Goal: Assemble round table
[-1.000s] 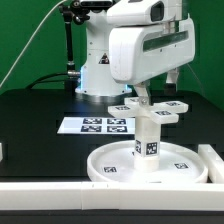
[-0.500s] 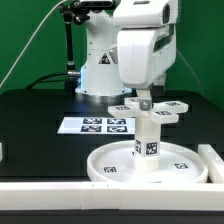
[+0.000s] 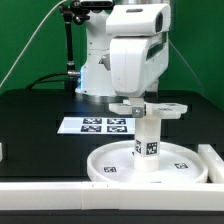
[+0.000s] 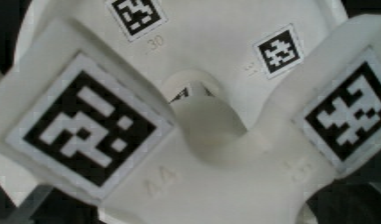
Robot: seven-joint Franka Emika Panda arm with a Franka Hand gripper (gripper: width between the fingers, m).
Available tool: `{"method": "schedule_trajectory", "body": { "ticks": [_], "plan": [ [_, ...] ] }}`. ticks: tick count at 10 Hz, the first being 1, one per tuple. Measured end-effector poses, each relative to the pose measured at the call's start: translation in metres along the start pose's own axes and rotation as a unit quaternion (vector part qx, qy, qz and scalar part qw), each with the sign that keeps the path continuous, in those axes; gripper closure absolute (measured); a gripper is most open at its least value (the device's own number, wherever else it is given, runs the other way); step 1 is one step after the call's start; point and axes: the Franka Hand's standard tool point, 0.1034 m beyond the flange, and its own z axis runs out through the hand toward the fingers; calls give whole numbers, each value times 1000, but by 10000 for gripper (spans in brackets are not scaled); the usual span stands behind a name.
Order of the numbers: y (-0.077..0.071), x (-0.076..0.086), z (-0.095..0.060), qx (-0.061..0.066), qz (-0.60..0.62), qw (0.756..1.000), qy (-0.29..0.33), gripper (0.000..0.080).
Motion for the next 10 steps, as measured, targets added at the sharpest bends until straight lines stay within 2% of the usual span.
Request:
{"method": "schedule_trajectory", "body": {
  "ticks": [3,4,5,6,10],
  "plan": [
    [-1,2,0,1,10,1000,0,150],
    [0,3,-1,1,15,1000,0,241],
    [0,4,-2,0,20,1000,1,241],
    [-1,5,-2,1,26,1000,1,366],
    [0,4,-2,1,32,999,1,366]
  ]
}}
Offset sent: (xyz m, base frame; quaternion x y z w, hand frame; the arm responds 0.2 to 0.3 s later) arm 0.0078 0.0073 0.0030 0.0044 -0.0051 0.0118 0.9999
